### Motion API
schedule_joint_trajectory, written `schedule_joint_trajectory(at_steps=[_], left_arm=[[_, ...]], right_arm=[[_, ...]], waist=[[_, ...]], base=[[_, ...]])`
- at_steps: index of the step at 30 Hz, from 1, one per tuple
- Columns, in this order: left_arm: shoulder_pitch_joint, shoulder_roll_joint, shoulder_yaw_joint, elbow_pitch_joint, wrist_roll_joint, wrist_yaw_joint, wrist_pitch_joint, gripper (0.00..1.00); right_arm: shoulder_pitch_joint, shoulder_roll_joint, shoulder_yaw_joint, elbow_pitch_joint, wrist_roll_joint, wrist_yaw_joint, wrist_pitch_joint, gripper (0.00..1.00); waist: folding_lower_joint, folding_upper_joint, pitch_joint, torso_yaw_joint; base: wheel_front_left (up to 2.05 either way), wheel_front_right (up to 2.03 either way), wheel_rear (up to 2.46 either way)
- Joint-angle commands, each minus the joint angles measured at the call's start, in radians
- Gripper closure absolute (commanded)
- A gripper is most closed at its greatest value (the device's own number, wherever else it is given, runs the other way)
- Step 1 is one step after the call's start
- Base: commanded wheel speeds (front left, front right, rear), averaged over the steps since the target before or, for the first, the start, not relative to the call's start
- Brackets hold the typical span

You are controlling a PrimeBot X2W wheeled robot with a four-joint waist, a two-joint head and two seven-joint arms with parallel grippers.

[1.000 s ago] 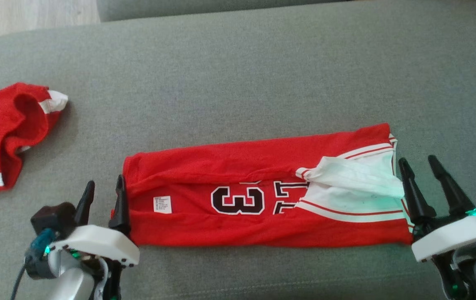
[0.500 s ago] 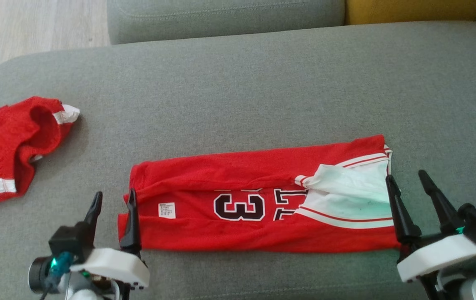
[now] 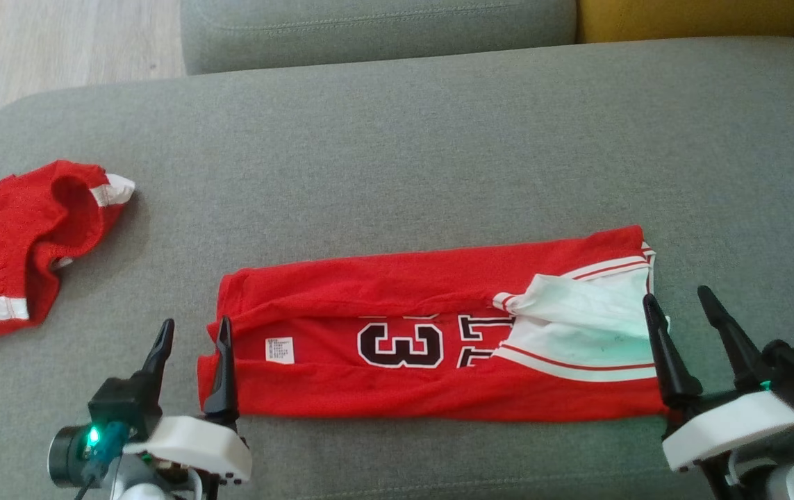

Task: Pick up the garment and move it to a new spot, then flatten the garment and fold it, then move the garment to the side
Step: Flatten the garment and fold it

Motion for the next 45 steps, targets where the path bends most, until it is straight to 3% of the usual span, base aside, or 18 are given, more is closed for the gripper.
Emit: schedule_joint_trajectory(at_steps=[1,6,13,20,26,27,28,29,37,45], left_arm=[[-0.046,0.012,0.042,-0.036,0.014,-0.002,-0.012,0.00],[-0.072,0.006,0.035,-0.042,0.021,-0.008,-0.012,0.00],[-0.135,-0.015,0.012,-0.034,0.035,-0.026,-0.012,0.00],[-0.158,-0.038,0.010,-0.021,0.045,-0.040,-0.012,0.00],[-0.158,-0.049,0.023,-0.015,0.053,-0.047,-0.012,0.00],[-0.157,-0.050,0.026,-0.015,0.055,-0.048,-0.012,0.00],[-0.157,-0.051,0.028,-0.015,0.056,-0.049,-0.012,0.00],[-0.156,-0.052,0.031,-0.015,0.057,-0.050,-0.012,0.00],[-0.151,-0.054,0.050,-0.017,0.070,-0.054,-0.012,0.00],[-0.149,-0.066,0.060,-0.020,0.078,-0.057,-0.012,0.00]], right_arm=[[-0.037,-0.011,0.002,-0.021,-0.006,-0.001,-0.005,0.00],[-0.080,-0.036,-0.025,0.045,-0.006,-0.001,-0.011,0.00],[-0.201,-0.069,-0.019,0.265,0.007,-0.001,0.010,0.00],[-0.255,-0.051,-0.013,0.447,0.025,-0.001,0.106,0.00],[-0.233,-0.012,-0.015,0.478,0.060,-0.001,0.202,0.00],[-0.228,-0.008,-0.010,0.473,0.071,-0.001,0.218,0.06],[-0.225,-0.006,-0.003,0.463,0.083,-0.001,0.224,0.78],[-0.221,-0.006,0.000,0.456,0.092,-0.001,0.230,1.00],[-0.217,-0.041,-0.023,0.397,0.129,-0.001,0.222,1.00],[-0.194,-0.115,-0.158,0.330,0.146,-0.001,0.212,1.00]], waist=[[0.0000,0.0000,0.007,0.002],[0.0000,0.0000,0.029,0.014],[0.0000,0.0000,0.082,0.045],[0.0000,0.0000,0.108,0.059],[0.0000,0.0000,0.116,0.058],[0.0000,0.0000,0.117,0.056],[0.0000,0.0000,0.117,0.054],[0.0000,0.0000,0.118,0.052],[0.0000,0.0000,0.117,0.033],[0.0000,0.0000,0.116,0.024]], base=[[0.00,0.00,0.00],[0.00,0.00,0.00],[0.00,0.00,0.00],[0.00,0.00,0.00],[0.00,0.00,0.00],[0.00,0.00,0.00],[0.00,0.00,0.00],[0.00,0.00,0.00],[0.00,0.00,0.00],[0.00,0.00,0.00]])
